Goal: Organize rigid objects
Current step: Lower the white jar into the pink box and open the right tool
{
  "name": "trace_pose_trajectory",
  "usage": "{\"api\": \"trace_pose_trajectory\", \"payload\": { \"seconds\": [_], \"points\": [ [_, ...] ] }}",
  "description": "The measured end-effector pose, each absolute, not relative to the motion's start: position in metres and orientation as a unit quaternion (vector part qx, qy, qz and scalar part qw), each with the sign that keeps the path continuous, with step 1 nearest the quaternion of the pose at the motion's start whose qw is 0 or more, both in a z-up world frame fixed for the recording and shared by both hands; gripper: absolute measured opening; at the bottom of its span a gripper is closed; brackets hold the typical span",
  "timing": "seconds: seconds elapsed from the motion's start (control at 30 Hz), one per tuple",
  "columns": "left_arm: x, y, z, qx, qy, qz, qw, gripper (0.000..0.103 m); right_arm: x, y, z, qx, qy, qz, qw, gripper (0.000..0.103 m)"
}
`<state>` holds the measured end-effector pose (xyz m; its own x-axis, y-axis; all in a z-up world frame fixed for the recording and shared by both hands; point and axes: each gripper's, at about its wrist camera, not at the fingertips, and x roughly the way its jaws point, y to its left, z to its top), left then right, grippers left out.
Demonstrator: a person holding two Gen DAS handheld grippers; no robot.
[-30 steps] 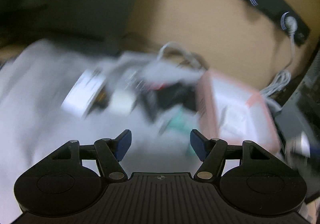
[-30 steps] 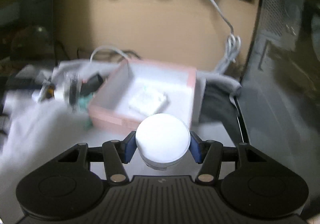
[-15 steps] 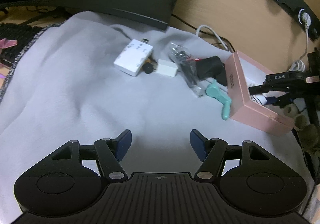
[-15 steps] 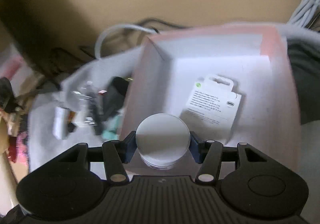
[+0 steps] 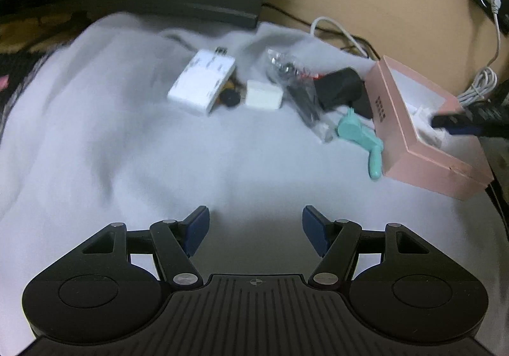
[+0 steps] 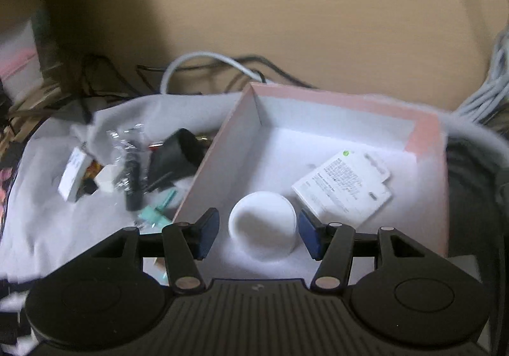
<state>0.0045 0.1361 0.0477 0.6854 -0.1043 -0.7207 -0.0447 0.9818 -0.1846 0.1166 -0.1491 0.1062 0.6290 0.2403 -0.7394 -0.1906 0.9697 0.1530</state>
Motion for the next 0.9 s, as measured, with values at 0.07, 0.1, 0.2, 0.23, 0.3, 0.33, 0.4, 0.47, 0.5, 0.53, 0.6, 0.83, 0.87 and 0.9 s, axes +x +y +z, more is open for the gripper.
{"api": "trace_pose_trajectory", "payload": {
  "seconds": [0.07,0.1,0.2,0.23,0.3,0.33,0.4,0.47,0.5,0.53,0.6,0.83,0.87,0.9],
  "points": [
    [0.017,0.141,0.055,-0.074,0.378,-0.014,0.923,0.07,0.095,-0.146,0.112,0.004,0.393,0.111,0.913,0.055],
    [0.025,0.144,0.059,-0.067,0.371,-0.009,0.926,0.07,0.084,-0.142,0.114,-0.013,0.381,0.098,0.919,0.055],
    [0.058,0.158,0.071,-0.05,0.35,0.007,0.936,0.07,0.048,-0.131,0.111,-0.062,0.336,0.048,0.939,0.055],
    [0.07,0.161,0.074,-0.044,0.346,0.01,0.937,0.07,0.039,-0.126,0.109,-0.079,0.328,0.041,0.941,0.055],
    [0.095,0.165,0.075,-0.024,0.341,0.009,0.94,0.07,0.023,-0.117,0.106,-0.103,0.328,0.048,0.938,0.055],
    [0.105,0.166,0.073,-0.015,0.34,0.01,0.94,0.07,0.016,-0.113,0.104,-0.107,0.335,0.062,0.934,0.055],
    [0.123,0.17,0.068,0.0,0.346,0.021,0.938,0.07,0.007,-0.107,0.1,-0.111,0.351,0.089,0.926,0.055],
    [0.137,0.174,0.06,-0.002,0.358,0.019,0.933,0.07,0.0,-0.099,0.095,-0.12,0.36,0.105,0.919,0.055],
    [0.142,0.177,0.055,-0.009,0.364,0.016,0.931,0.07,-0.001,-0.096,0.093,-0.124,0.362,0.108,0.917,0.055],
    [0.146,0.178,0.052,-0.015,0.367,0.014,0.93,0.07,-0.002,-0.094,0.091,-0.126,0.365,0.111,0.916,0.055],
    [0.154,0.18,0.044,-0.019,0.373,0.01,0.928,0.07,0.0,-0.09,0.088,-0.125,0.373,0.111,0.913,0.055],
    [0.151,0.177,0.039,-0.02,0.367,-0.005,0.93,0.053,0.009,-0.077,0.095,-0.118,0.374,0.123,0.911,0.055],
    [0.145,0.176,0.039,-0.023,0.367,-0.005,0.93,0.053,0.014,-0.074,0.098,-0.112,0.376,0.126,0.911,0.055],
    [0.138,0.175,0.04,-0.029,0.367,-0.008,0.93,0.053,0.019,-0.071,0.101,-0.105,0.379,0.13,0.91,0.055]
  ]
}}
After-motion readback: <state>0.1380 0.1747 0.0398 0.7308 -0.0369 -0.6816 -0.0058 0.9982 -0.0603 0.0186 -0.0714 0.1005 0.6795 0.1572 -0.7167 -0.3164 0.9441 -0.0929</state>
